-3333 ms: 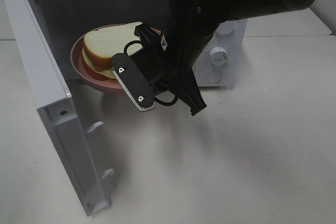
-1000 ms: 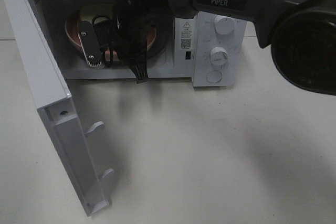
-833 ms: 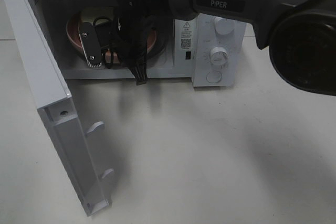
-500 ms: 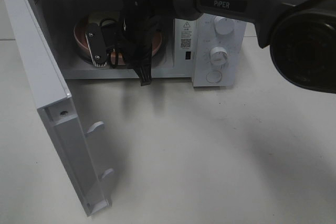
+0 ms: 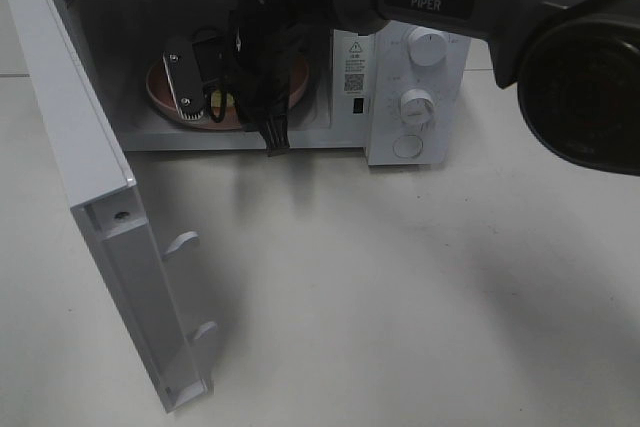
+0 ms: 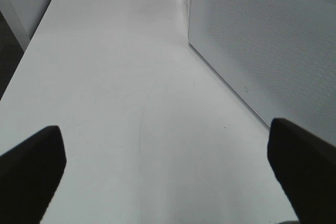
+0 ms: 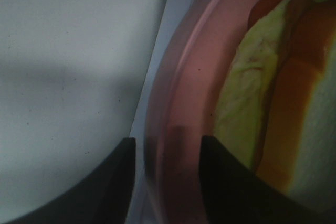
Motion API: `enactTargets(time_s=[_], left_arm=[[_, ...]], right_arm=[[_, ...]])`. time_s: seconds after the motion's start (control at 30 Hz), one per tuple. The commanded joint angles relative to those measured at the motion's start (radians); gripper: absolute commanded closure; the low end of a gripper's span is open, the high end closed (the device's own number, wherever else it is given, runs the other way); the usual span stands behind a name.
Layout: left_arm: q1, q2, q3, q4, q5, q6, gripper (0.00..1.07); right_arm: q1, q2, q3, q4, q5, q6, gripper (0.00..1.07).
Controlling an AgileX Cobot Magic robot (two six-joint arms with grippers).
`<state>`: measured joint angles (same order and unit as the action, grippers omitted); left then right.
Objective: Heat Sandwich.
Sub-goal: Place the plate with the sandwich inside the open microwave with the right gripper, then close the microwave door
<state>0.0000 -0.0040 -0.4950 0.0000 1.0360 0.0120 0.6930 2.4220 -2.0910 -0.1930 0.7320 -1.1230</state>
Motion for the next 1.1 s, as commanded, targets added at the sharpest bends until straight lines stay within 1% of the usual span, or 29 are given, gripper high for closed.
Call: enactTargets(time_s=[0.03,0.07,0.1,0.13,0.17,0.3,0.5,0.67,0.73,0.83,0.93,0.97,1.0,1.1], left_arm=[[0.0,-0.027,0.003,-0.006,-0.009,-0.001,0.01],[0.0,-0.027,0.003,-0.006,-0.009,-0.001,0.01],[0.0,-0.027,0.003,-0.006,-0.009,-0.001,0.01],[0.0,-0.027,0.003,-0.006,-0.009,-0.001,0.01],[0.0,-0.027,0.003,-0.006,-0.009,-0.001,0.01],[0.0,-0.027,0.003,-0.006,-0.009,-0.001,0.01],[0.0,-0.027,0.003,-0.006,-0.009,-0.001,0.01],[0.0,-0.027,0.003,-0.006,-0.009,-0.001,0.01],[0.0,-0.027,0.003,-0.006,-0.009,-0.001,0.01],[0.0,-0.027,0.003,-0.006,-0.009,-0.001,0.01],[0.0,-0.027,0.003,-0.006,-0.009,-0.001,0.01],[0.0,-0.027,0.003,-0.006,-0.009,-0.001,0.01],[0.0,-0.027,0.003,-0.006,-0.009,-0.001,0.01],[0.0,-0.027,0.003,-0.006,-0.009,-0.001,0.01]], right_arm=[[-0.005,-0.006,-0.006,0.001,-0.002,0.039,0.48],[-0.005,-0.006,-0.006,0.001,-0.002,0.054,0.46],[-0.005,-0.006,-0.006,0.001,-0.002,0.054,0.46],[-0.005,-0.006,-0.006,0.001,-0.002,0.092,0.41],[-0.005,-0.009,-0.005,0.001,-0.002,0.105,0.39],[-0.005,-0.023,0.009,-0.001,-0.016,0.134,0.34],[-0.005,-0.044,0.055,-0.001,-0.028,0.135,0.33],[-0.005,-0.088,0.133,-0.005,-0.113,0.145,0.32],[-0.005,-0.096,0.144,-0.009,-0.127,0.149,0.31],[-0.005,-0.135,0.202,-0.041,-0.179,0.216,0.28],[-0.005,-0.152,0.223,-0.064,-0.186,0.264,0.28],[-0.005,-0.167,0.25,-0.085,-0.195,0.309,0.28],[-0.005,-0.167,0.25,-0.085,-0.195,0.309,0.28],[-0.005,-0.199,0.295,-0.097,-0.214,0.343,0.28]])
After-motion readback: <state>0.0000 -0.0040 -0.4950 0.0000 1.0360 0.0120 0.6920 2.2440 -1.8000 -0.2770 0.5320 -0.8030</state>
